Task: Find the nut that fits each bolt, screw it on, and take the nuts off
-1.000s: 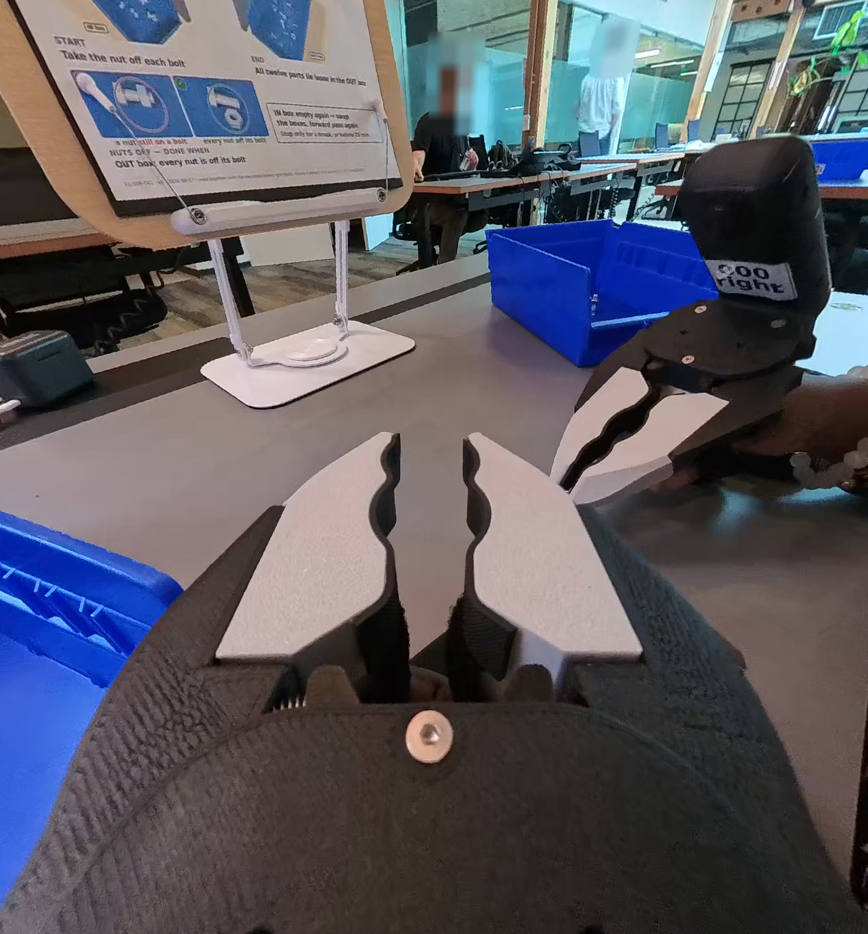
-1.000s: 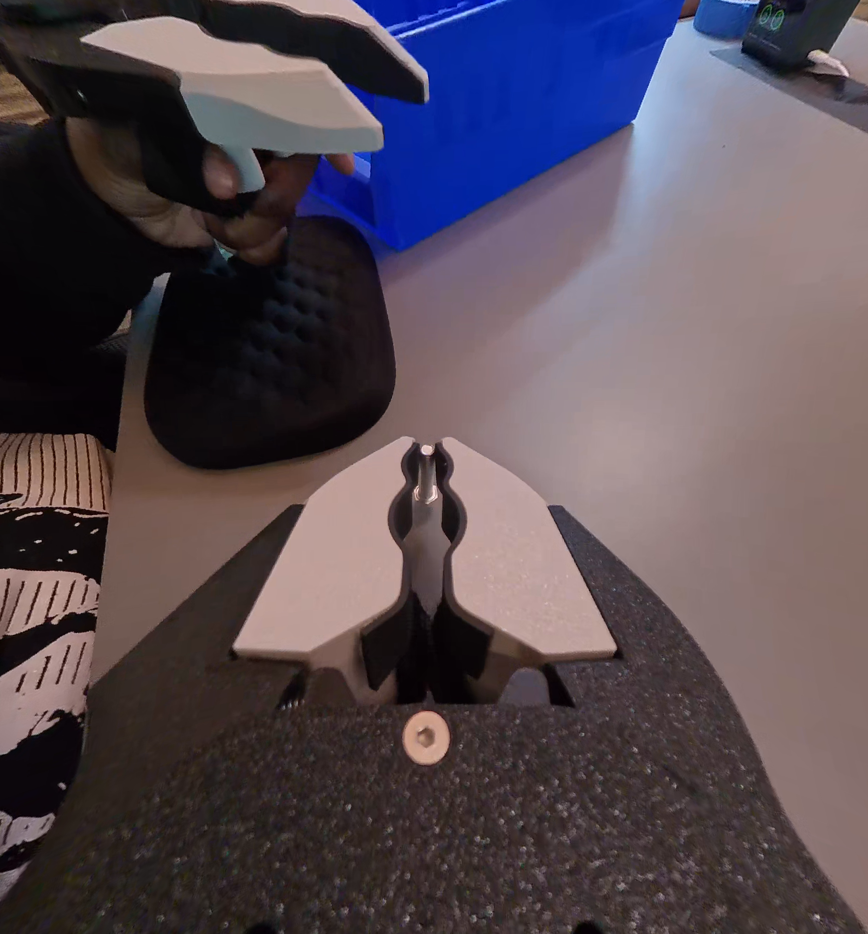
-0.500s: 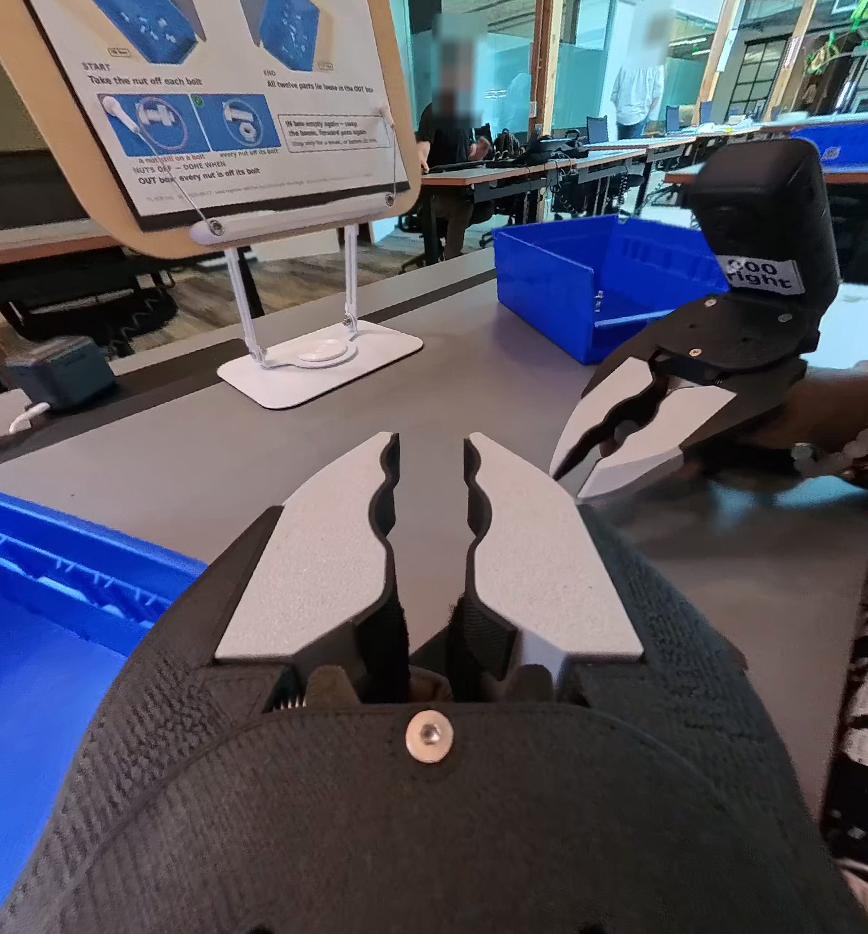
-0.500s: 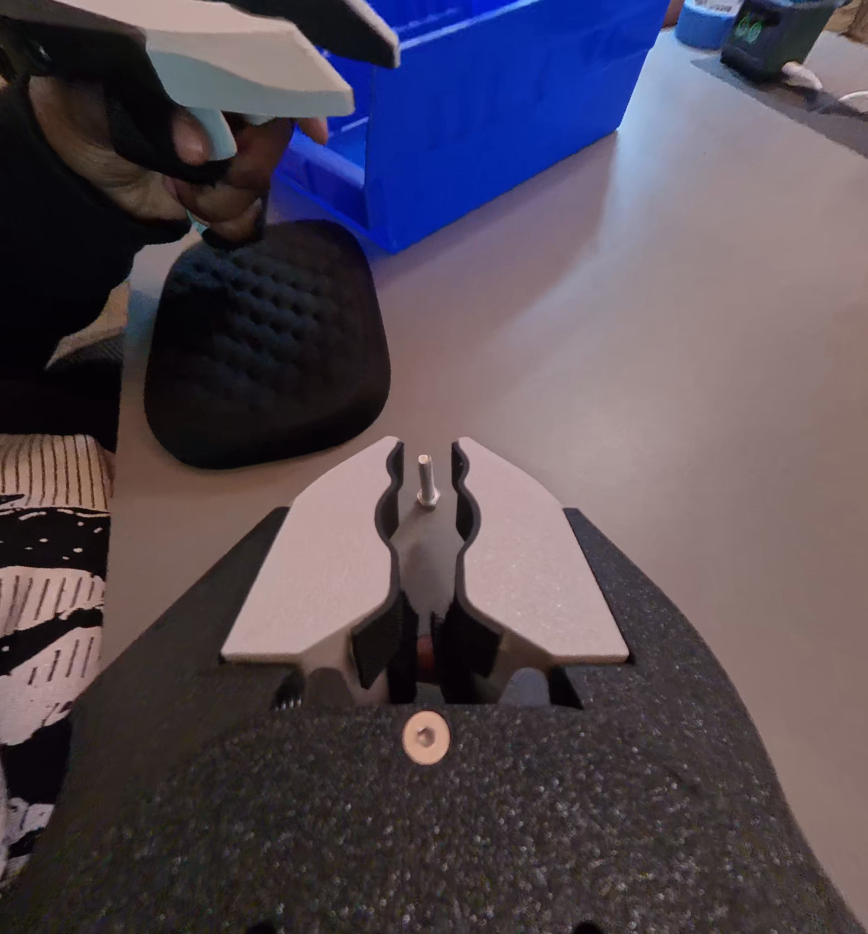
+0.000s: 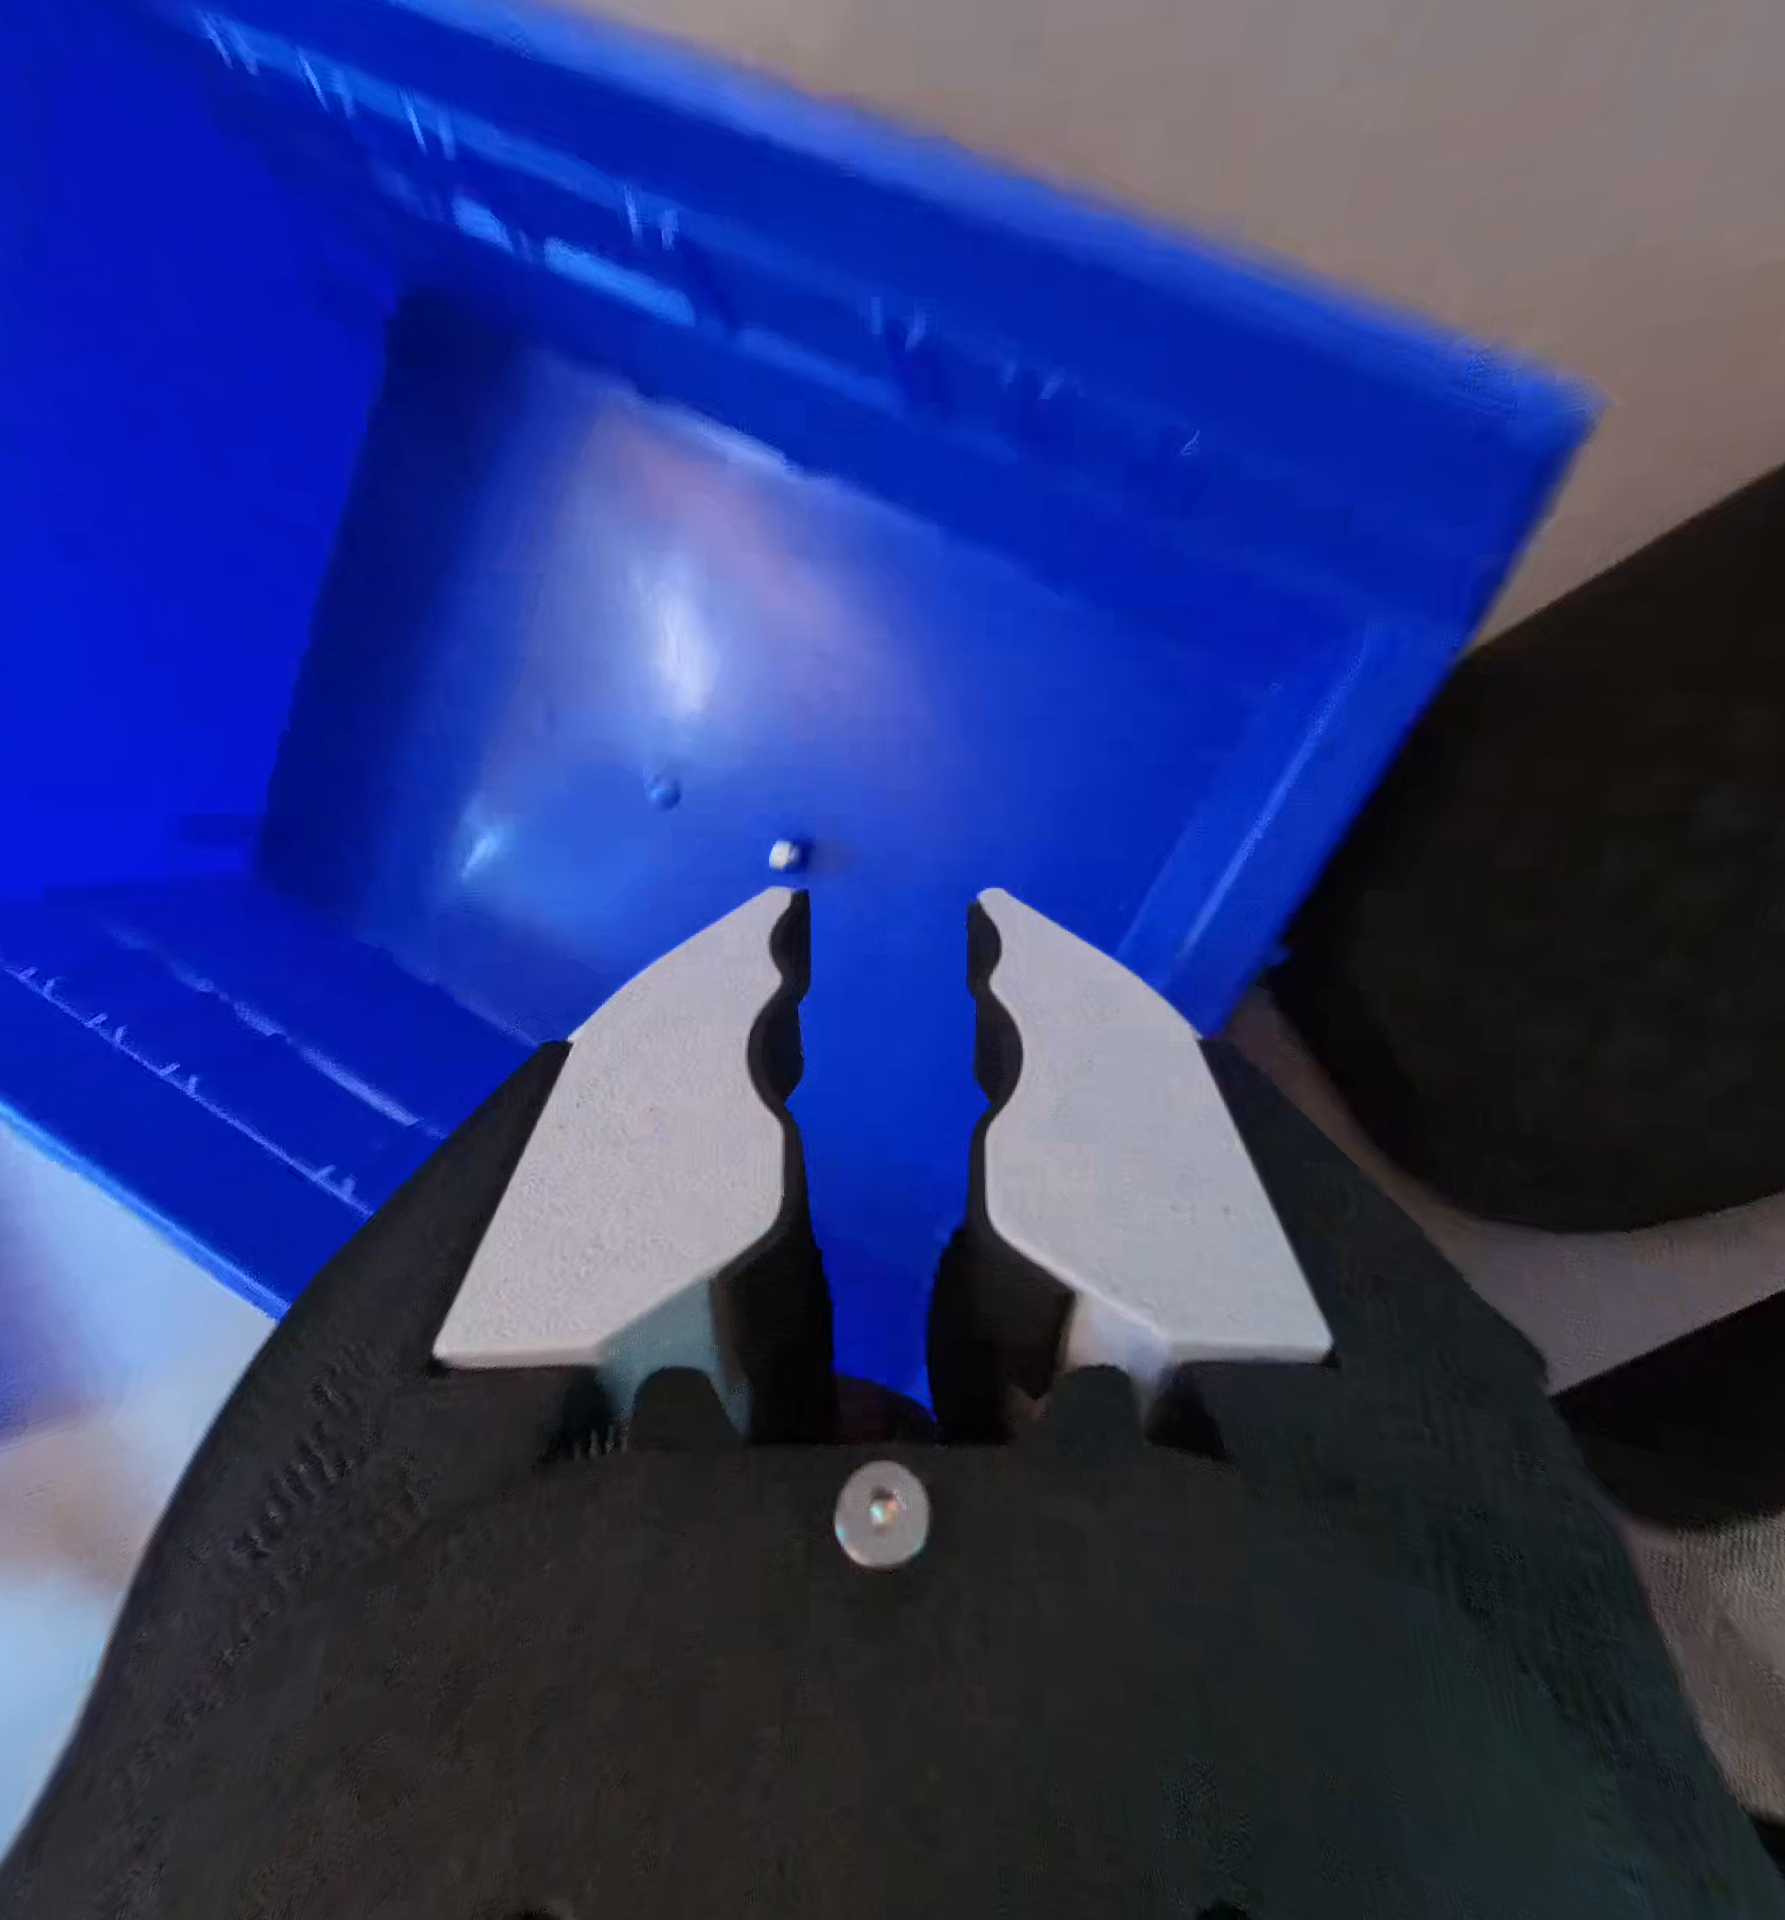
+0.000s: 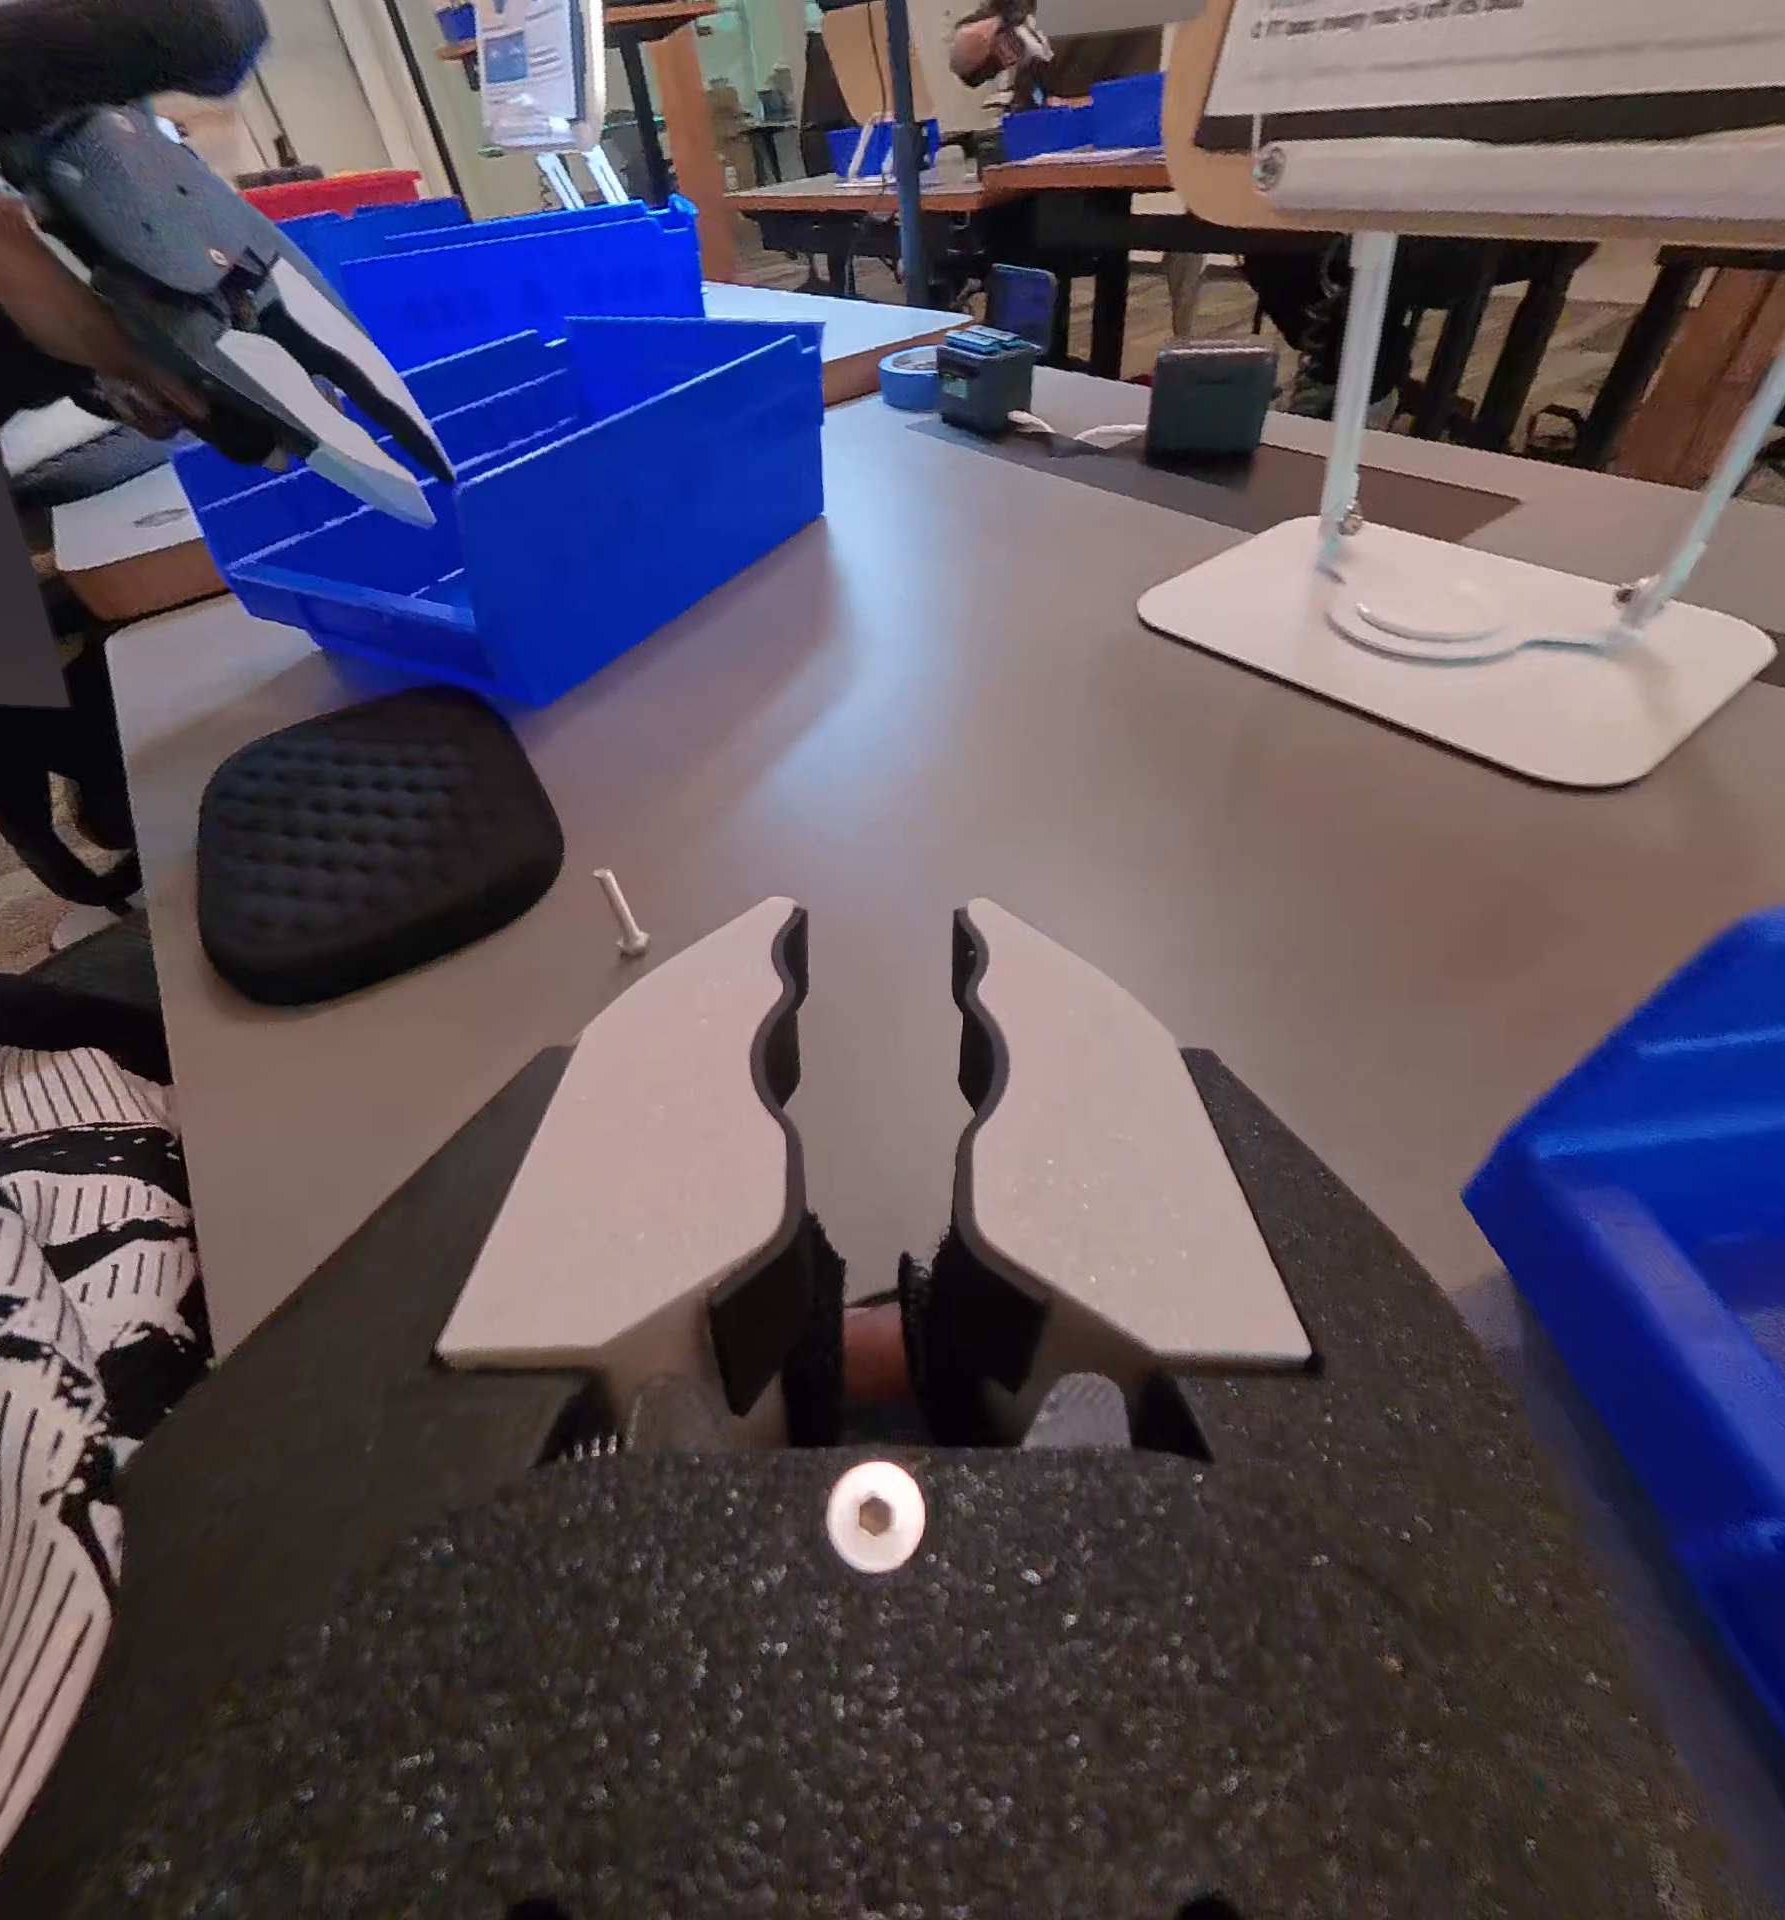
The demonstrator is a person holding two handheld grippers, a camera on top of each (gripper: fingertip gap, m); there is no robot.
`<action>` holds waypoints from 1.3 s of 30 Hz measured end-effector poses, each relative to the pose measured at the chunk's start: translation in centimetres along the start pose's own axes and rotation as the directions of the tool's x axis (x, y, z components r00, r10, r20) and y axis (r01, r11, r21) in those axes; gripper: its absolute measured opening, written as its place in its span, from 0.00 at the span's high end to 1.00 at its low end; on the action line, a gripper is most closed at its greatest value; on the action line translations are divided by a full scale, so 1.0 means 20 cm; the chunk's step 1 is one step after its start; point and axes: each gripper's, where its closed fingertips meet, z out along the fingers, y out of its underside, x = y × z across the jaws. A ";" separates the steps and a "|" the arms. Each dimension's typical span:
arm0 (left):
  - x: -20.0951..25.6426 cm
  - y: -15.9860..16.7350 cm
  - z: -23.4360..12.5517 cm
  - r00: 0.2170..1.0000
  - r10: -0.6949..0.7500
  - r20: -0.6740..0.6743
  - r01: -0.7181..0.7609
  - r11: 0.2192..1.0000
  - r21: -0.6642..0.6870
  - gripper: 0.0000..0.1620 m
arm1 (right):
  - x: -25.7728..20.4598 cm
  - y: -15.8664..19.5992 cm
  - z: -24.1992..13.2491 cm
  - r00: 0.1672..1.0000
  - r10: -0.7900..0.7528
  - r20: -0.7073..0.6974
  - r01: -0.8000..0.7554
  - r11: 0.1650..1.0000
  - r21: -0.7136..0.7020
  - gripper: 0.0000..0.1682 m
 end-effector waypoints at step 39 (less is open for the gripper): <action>0.42 -0.59 -0.35 0.645 -0.070 -0.761 0.626 0.618 0.475 0.97 | 0.02 0.06 0.01 0.999 -0.052 0.003 0.052 0.999 0.000 0.85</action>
